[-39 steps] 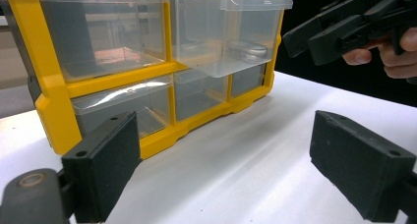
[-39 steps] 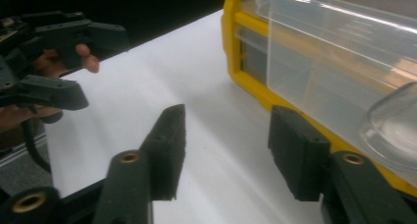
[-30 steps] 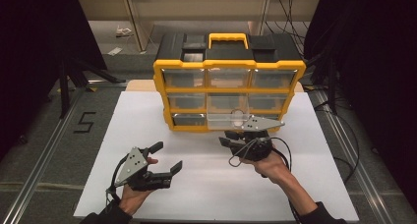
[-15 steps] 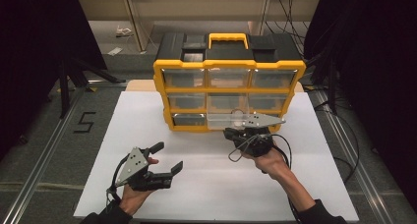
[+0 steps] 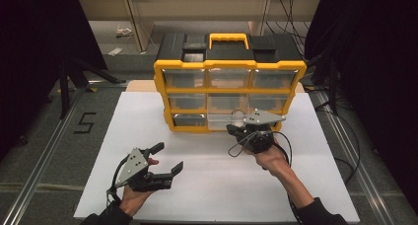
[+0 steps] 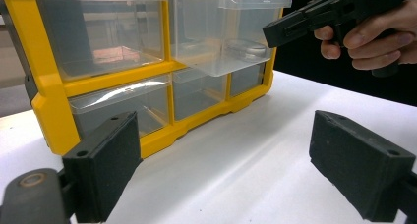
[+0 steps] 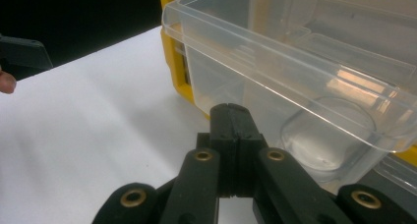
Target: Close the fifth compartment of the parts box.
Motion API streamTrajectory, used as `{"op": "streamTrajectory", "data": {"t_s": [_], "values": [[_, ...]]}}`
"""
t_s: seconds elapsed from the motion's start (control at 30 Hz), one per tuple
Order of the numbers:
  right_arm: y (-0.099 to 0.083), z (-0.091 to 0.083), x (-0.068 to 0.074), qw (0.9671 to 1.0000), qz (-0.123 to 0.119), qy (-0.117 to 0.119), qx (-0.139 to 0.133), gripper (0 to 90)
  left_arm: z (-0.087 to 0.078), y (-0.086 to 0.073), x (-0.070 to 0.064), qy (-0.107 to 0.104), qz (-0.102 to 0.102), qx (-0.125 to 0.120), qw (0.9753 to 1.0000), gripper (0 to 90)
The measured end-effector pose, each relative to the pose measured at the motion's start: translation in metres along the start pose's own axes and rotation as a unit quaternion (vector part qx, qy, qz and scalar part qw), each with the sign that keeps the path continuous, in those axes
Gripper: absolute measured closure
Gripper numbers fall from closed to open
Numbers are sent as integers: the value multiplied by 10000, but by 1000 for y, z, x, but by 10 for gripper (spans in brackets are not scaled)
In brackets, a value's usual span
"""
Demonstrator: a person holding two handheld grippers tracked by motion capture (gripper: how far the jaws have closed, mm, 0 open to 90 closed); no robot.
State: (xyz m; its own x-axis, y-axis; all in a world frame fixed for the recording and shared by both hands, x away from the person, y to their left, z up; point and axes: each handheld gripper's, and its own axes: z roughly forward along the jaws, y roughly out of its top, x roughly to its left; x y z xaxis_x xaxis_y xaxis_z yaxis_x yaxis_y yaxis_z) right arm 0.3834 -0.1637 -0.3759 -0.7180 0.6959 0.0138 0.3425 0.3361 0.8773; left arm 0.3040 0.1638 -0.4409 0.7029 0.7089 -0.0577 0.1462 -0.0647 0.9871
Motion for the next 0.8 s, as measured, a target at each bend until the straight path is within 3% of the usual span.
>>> {"op": "streamTrajectory", "data": {"t_s": [0.8], "values": [[5, 8, -5, 9997, -42, -236, -75, 900, 0, 0, 0, -9, -9, 11, 10000, 116]]}}
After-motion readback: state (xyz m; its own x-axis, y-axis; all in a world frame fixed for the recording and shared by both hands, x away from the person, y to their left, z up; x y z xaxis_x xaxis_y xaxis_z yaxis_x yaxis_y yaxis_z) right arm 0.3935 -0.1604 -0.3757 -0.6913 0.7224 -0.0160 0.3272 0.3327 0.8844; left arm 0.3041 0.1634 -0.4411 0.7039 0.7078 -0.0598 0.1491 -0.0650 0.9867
